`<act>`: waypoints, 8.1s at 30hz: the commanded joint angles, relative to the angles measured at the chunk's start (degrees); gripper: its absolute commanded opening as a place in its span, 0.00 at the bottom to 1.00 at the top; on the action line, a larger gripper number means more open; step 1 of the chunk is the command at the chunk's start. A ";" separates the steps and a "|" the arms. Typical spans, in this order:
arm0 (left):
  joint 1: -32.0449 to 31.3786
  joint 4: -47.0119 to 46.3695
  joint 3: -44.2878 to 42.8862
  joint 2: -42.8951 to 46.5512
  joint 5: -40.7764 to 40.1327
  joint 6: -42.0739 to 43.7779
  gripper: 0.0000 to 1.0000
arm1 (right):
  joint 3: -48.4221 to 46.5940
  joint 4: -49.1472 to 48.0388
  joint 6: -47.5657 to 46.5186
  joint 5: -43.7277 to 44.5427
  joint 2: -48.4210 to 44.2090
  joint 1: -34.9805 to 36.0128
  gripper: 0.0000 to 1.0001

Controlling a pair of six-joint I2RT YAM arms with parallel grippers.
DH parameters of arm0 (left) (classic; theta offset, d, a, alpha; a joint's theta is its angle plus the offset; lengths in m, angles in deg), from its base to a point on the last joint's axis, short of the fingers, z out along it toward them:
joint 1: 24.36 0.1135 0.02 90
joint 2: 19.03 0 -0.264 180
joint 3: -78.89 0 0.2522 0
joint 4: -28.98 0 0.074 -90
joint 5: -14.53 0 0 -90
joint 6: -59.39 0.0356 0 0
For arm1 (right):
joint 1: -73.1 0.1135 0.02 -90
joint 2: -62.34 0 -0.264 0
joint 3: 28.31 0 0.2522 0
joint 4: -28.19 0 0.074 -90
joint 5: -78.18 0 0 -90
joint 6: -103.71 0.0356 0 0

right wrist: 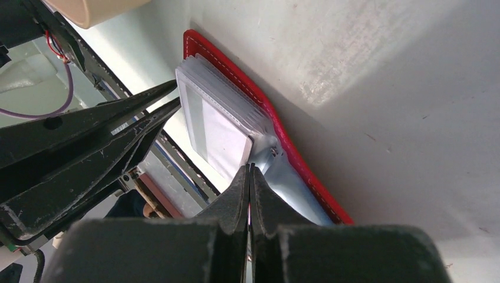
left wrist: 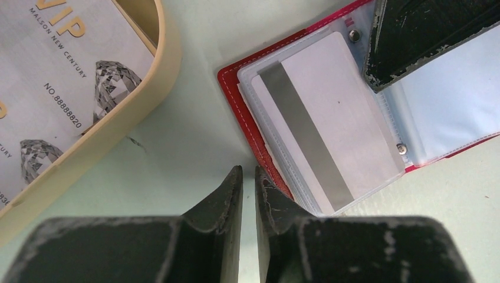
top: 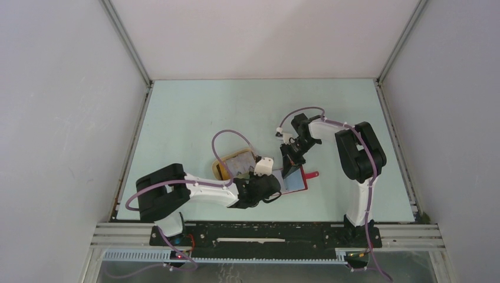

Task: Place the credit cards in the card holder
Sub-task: Insert the credit card into the card holder, then pick up the credit card from the storage box.

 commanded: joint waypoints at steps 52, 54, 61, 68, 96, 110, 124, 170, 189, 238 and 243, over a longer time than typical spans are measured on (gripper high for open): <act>8.88 -15.61 20.73 51.48 2.81 13.06 0.84 | -1.81 -7.35 -14.80 -22.92 -44.83 -10.61 0.99; 10.32 -16.78 22.11 52.56 4.00 12.06 0.88 | 0.12 -8.94 -14.39 -23.33 -44.83 -10.00 1.00; 17.33 -16.18 23.65 52.89 11.76 8.48 0.88 | 1.23 -9.91 -14.53 -22.28 -41.97 -7.87 1.00; 22.36 -13.49 22.84 51.72 15.25 9.38 0.88 | 1.19 -13.01 -11.85 -16.88 -38.99 -4.30 1.00; 43.18 -16.09 36.03 62.83 22.59 2.82 0.88 | -24.87 -9.51 11.77 16.12 -4.16 19.18 0.94; 49.31 -23.96 39.72 55.09 29.01 0.11 0.77 | -27.12 -8.85 11.25 20.45 2.93 22.03 0.76; 49.36 -26.72 40.38 49.91 32.06 0.02 0.60 | -27.45 -8.12 11.08 28.06 5.41 22.98 0.75; 49.19 -18.10 41.91 64.09 38.75 -0.66 0.52 | -18.63 -14.20 14.01 42.17 0.35 26.22 0.86; 42.83 -25.03 40.74 61.12 38.03 -1.65 0.52 | -18.19 -15.25 13.51 46.35 -0.15 26.26 0.80; 40.05 -29.21 40.99 56.62 36.71 -1.50 0.52 | -19.51 -15.17 14.00 39.73 4.70 24.73 0.67; 40.05 -29.55 40.98 56.41 36.74 -1.74 0.52 | -19.27 -15.54 13.97 38.03 3.40 24.23 0.65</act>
